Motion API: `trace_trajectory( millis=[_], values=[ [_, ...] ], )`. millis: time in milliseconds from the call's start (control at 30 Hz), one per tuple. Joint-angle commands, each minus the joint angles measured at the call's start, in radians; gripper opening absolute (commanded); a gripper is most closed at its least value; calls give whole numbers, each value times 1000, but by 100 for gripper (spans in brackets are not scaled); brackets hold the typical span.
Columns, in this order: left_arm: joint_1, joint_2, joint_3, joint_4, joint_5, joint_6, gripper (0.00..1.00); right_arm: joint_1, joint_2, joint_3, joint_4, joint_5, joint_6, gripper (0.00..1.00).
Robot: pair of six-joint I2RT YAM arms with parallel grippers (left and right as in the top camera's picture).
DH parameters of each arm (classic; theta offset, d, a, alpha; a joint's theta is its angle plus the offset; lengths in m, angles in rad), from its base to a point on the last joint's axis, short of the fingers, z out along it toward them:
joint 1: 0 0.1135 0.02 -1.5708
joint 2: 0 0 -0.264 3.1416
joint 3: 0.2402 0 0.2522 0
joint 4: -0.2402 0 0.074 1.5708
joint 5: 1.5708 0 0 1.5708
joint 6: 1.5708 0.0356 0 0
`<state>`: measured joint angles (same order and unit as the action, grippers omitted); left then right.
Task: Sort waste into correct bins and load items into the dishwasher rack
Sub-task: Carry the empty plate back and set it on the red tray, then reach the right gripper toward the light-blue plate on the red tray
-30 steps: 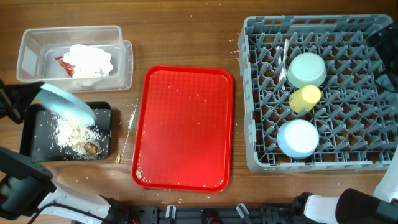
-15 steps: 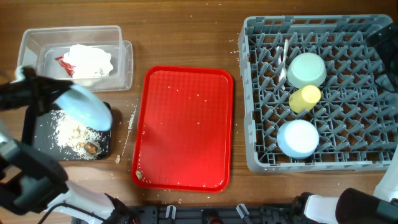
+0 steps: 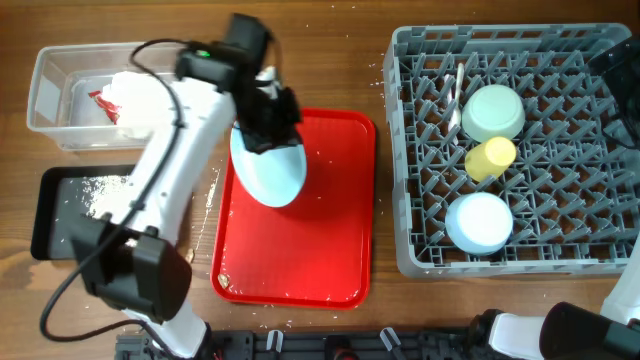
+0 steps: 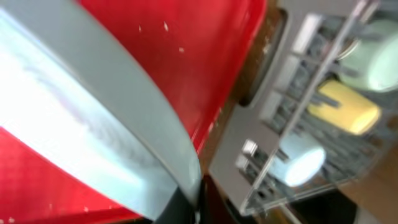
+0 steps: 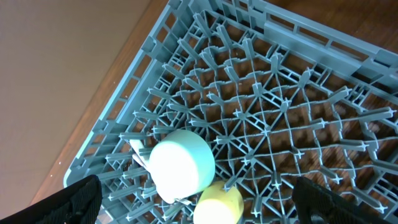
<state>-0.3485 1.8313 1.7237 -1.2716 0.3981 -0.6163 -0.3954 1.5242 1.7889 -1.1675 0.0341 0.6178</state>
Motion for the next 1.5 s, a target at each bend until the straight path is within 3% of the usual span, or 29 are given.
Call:
trace_trajectory(
  millis=[0, 200, 300, 333, 400, 633, 700, 833, 867, 900, 933, 1033, 1100, 1267, 1467],
  values=[
    [-64, 69, 6, 24, -248, -152, 4, 3, 8, -1, 2, -4, 14, 99],
    [-125, 160, 2, 20, -254, -151, 5, 3, 8, -1, 2, -4, 14, 100],
    [-154, 163, 3, 35, -254, -147, 21, 3, 8, -1, 4, -4, 14, 100],
    [-160, 163, 3, 35, -254, -147, 33, 3, 8, -1, 7, -4, 14, 100],
    [-165, 163, 3, 35, -255, -126, 46, 3, 8, -1, 18, -6, 14, 100],
    [-64, 110, 82, 16, -273, -116, 46, 3, 8, -1, 13, -333, 15, 100],
    [27, 54, 120, -34, -312, -117, 46, 3, 8, -1, -24, -441, 18, 100],
    [228, -63, 130, -85, -393, -117, 48, 3, 8, -1, -14, -461, 105, 100],
    [293, -93, 130, -91, -392, -117, 67, 5, 8, -1, -45, -472, 120, 100],
    [354, -117, 130, -95, -392, -117, 93, 12, 8, -2, -58, -508, 112, 100],
    [414, -135, 130, -98, -392, -117, 100, 25, 8, -3, -61, -537, 79, 100],
    [562, -150, 130, -114, -393, -117, 100, 141, 15, -4, -67, -582, -107, 100],
    [661, -148, 128, -133, -392, -117, 100, 320, 32, -5, -108, -488, -184, 100],
    [791, -148, 128, -132, -392, -117, 100, 668, 111, -12, -64, -195, -179, 100],
    [844, -148, 128, -132, -392, -117, 100, 855, 223, -13, 45, -213, -139, 100]
  ],
)
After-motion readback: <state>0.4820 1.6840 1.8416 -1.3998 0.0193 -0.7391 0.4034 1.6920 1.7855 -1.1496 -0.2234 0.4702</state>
